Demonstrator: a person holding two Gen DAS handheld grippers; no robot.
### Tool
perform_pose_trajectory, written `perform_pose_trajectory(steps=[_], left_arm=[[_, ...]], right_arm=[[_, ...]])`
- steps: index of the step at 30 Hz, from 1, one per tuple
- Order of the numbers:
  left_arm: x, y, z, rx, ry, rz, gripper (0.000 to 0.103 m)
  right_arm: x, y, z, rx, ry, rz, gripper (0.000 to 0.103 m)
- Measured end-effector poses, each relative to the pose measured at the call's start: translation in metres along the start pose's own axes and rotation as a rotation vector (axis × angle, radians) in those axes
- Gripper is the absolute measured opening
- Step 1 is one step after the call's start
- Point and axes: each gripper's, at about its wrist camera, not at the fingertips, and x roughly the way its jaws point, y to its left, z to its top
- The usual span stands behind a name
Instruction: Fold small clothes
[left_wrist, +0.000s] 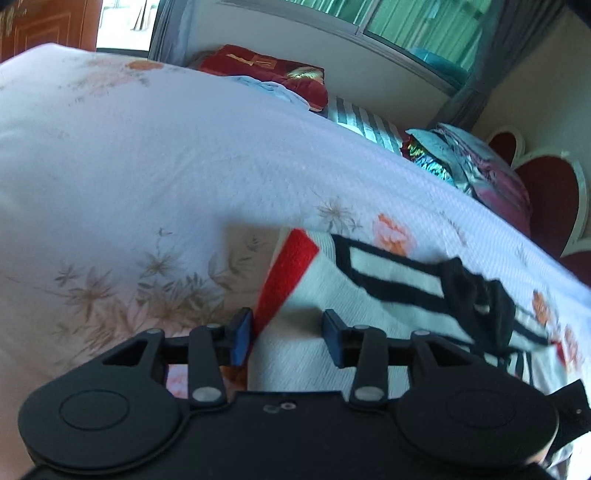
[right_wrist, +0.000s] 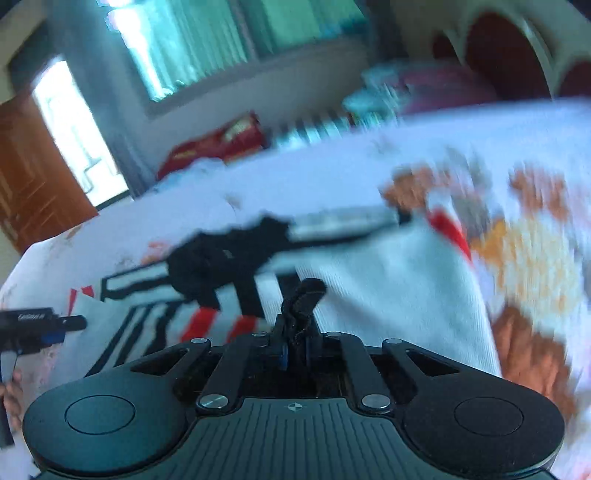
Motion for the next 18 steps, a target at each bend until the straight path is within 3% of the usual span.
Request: perform_pose_trajectory(steps=[3, 4, 7, 9, 13, 18], left_arm=[[0.001, -0.003, 0.002, 0.028, -0.036, 0.007, 0.032], [0.002, -0.004, 0.002, 0.041, -0.053, 0.019, 0.022], [0.005, 0.001, 0.002, 0.013, -0.078, 0.014, 0.014], [0.006, 0.001, 0.000, 0.016, -0.089, 0.020, 0.014], [0.002, -0.001, 0.002, 0.019, -0.103, 0.065, 0.028], [-0.027, -0.014, 0.004, 0.047, -0.180, 0.051, 0.028]], right_arm=[[-0.010, 0.012, 0.005, -0.131, -0.102, -0.043, 0.007], [-0.008, 0.013, 0.005, -0.158, -0.112, -0.067, 0.007], [0.014, 0.003, -0.003, -0.168, -0.028, -0.129, 0.007], [0.031, -0.007, -0.014, -0.137, 0.063, -0.147, 0.007], [0.019, -0.014, -0.013, -0.111, 0.035, -0.162, 0.007], [-0.003, -0.012, 0.001, -0.085, -0.049, -0.166, 0.008]])
